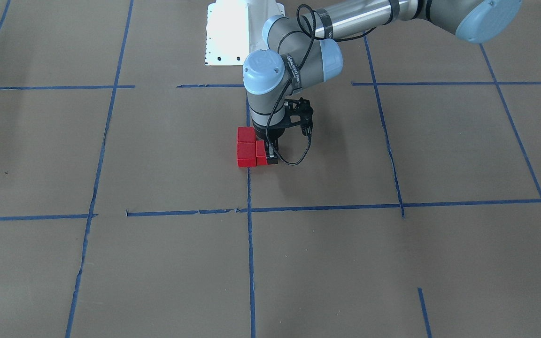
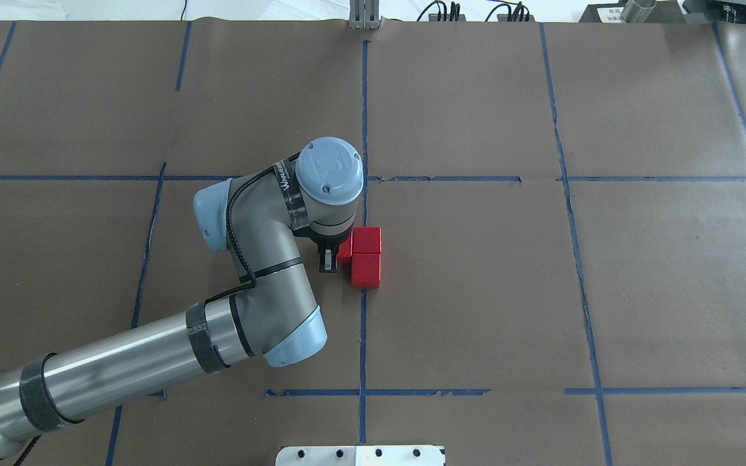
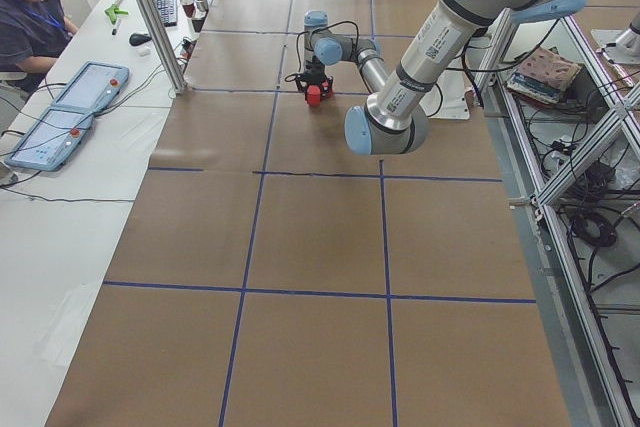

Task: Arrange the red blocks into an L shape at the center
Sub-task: 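Lower the red cube next to the far cube and hold it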

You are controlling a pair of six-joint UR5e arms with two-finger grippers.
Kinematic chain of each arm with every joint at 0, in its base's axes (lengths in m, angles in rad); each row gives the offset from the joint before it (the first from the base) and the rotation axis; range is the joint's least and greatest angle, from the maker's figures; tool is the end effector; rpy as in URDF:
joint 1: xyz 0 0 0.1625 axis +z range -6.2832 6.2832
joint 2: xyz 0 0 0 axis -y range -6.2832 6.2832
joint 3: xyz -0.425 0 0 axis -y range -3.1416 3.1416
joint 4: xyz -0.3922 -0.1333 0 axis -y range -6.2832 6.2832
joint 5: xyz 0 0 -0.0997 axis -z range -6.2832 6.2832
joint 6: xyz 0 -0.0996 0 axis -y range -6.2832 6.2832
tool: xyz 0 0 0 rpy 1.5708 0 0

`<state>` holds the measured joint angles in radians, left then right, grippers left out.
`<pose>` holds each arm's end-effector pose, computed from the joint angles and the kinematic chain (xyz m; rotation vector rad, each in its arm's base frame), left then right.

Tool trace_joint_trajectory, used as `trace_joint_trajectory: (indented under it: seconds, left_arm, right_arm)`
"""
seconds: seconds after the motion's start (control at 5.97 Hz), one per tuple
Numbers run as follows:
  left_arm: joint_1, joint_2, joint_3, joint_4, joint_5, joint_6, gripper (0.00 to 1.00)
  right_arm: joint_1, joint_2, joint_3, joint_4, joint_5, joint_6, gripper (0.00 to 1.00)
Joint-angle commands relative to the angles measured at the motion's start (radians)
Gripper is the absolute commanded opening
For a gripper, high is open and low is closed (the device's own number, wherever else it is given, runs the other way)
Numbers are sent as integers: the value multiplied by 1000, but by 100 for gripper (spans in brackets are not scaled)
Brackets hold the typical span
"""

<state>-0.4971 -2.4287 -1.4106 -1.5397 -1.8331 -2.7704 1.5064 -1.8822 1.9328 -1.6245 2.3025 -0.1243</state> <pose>0.6167 -0.4568 0.2024 -0.5168 0.5949 -1.5314 0.0434 -0.3645 0.6216 0.0190 -0.7325 -0.1791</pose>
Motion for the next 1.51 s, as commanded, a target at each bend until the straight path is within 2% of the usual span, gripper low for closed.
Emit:
trace_joint_trajectory:
  seconds: [0.0, 0.84, 1.34]
  left_arm:
    - [0, 0, -1, 3, 0, -1, 40]
    - [0, -1, 1, 3, 2, -6, 47]
    - [0, 0, 1, 3, 3, 8, 58]
  right_arm:
    - [0, 0, 0, 0, -2, 0, 100]
    - [0, 0, 2, 0, 0, 0, 100]
    - [0, 0, 3, 0, 0, 0, 100]
